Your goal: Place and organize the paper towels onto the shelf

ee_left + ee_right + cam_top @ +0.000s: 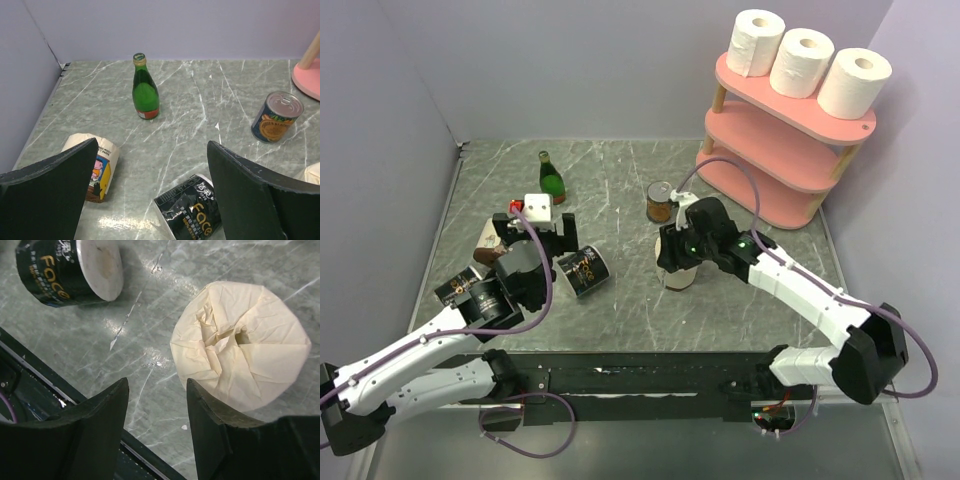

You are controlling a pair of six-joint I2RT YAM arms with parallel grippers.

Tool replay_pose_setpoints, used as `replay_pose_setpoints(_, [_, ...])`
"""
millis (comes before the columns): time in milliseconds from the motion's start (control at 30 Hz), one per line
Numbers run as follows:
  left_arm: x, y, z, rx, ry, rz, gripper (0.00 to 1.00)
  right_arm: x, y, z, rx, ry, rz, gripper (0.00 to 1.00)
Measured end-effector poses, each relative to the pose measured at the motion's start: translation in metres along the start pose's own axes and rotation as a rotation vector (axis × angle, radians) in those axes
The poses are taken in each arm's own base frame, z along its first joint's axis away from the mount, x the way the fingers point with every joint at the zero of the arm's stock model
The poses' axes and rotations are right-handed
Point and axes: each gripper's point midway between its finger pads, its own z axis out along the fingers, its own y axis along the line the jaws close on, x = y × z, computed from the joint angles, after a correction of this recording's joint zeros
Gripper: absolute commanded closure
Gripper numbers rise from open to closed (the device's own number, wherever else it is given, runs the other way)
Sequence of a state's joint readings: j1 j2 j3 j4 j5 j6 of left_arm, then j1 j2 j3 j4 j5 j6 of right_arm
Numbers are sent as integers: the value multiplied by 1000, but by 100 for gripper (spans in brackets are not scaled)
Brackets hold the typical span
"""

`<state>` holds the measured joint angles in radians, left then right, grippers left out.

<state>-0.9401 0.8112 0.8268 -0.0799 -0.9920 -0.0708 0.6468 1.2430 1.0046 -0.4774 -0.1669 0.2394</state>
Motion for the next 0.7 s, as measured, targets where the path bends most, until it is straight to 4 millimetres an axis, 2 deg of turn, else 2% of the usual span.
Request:
replay_pose_setpoints(300, [4, -1, 0, 3, 10, 14, 4, 17, -10, 24, 90, 73, -9, 40])
replay_pose_setpoints(700, [6, -5, 1, 11, 17, 24, 4, 11, -11, 30, 165, 78, -42, 40])
